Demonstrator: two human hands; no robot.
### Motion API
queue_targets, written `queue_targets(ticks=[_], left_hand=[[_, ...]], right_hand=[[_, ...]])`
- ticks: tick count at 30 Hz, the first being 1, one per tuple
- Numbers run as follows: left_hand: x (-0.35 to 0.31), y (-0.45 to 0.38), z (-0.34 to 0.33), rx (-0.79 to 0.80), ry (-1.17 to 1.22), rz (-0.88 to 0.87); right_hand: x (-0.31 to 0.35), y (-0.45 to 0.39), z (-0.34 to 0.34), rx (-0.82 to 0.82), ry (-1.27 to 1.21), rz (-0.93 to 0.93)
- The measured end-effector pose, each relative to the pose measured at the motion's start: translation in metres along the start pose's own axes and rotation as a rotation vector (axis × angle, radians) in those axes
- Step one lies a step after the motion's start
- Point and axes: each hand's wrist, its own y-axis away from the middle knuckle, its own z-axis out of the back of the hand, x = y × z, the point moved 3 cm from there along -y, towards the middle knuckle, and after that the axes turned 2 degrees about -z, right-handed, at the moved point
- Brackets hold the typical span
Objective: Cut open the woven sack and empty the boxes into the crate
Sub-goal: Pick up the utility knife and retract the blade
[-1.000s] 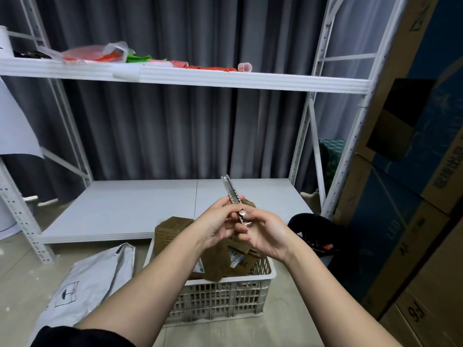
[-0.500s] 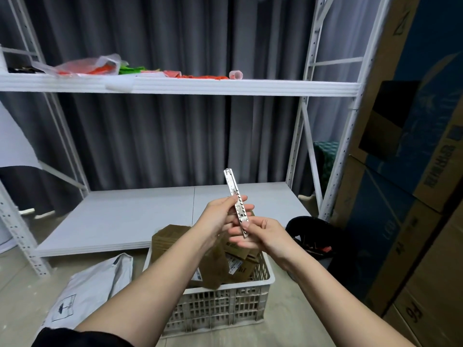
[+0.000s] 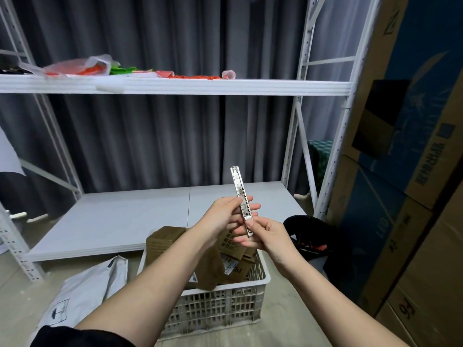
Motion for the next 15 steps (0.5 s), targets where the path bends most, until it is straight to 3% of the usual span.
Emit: queue_targets(ticks=[7,15], left_hand=[[0.019,-0.017,-0.021,0.042,-0.184,0.062],[0.068,-0.063,-0.044,0.150,-0.334,0.267]], right_hand=[[-0.009,-0.006,0.024,-0.132,0.012,-0.044],[-0.051,-0.052,0.084,-0.224,0.065,-0.298]])
